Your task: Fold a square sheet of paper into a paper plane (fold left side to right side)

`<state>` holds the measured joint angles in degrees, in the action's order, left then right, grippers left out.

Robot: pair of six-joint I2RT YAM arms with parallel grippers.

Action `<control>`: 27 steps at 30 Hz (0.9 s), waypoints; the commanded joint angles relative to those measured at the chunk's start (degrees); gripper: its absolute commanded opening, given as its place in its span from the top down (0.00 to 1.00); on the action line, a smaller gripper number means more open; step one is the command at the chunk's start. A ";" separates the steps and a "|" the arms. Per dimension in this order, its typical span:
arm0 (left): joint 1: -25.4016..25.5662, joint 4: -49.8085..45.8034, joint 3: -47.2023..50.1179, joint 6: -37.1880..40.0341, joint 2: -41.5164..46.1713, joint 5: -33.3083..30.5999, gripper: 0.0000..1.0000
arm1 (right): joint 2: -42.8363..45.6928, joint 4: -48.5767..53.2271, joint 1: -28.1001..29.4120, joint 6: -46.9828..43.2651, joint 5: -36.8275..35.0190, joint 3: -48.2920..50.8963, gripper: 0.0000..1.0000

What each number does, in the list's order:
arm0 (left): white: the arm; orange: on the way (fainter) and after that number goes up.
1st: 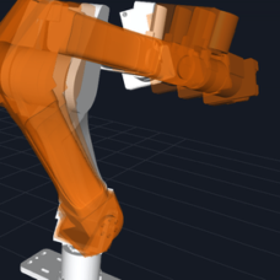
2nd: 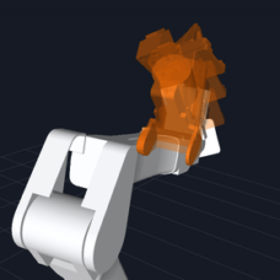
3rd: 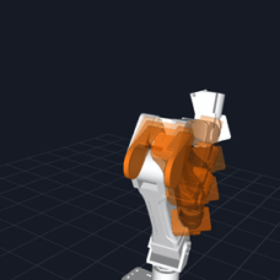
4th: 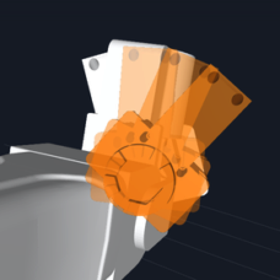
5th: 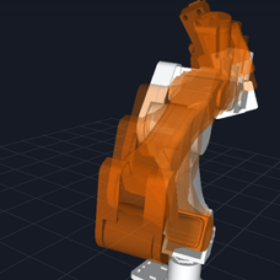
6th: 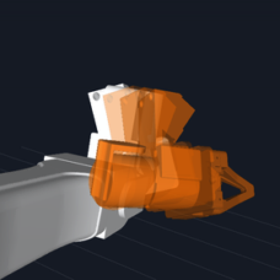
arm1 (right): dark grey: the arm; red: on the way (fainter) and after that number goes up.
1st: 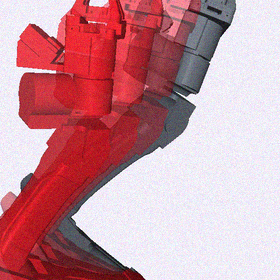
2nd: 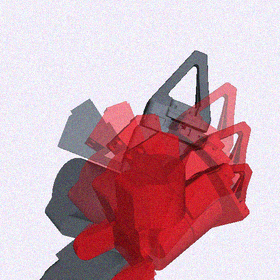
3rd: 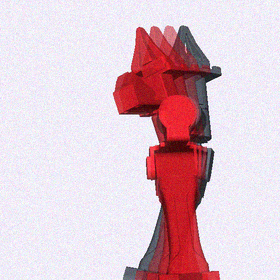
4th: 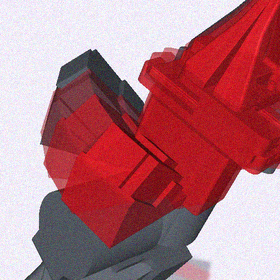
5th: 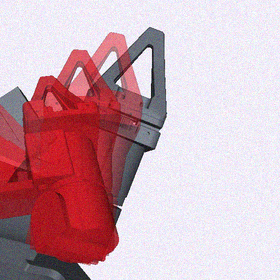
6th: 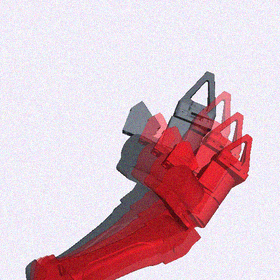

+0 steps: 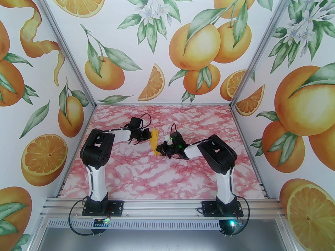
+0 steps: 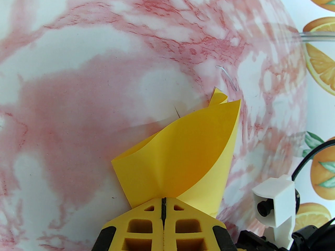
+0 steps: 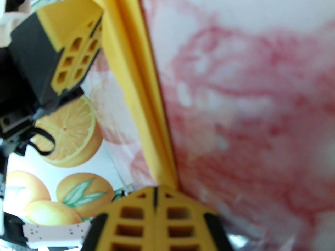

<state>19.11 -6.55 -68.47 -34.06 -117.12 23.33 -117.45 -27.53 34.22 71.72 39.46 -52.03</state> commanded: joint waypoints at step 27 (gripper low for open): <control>2.35 -15.02 1.16 4.09 14.94 -3.70 0.61 | -0.35 22.52 0.80 -9.99 -6.90 -5.36 1.00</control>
<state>20.36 -21.21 -69.45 -29.87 -104.22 18.68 -116.66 -11.99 34.87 62.65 36.82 -57.95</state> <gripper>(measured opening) 0.414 0.042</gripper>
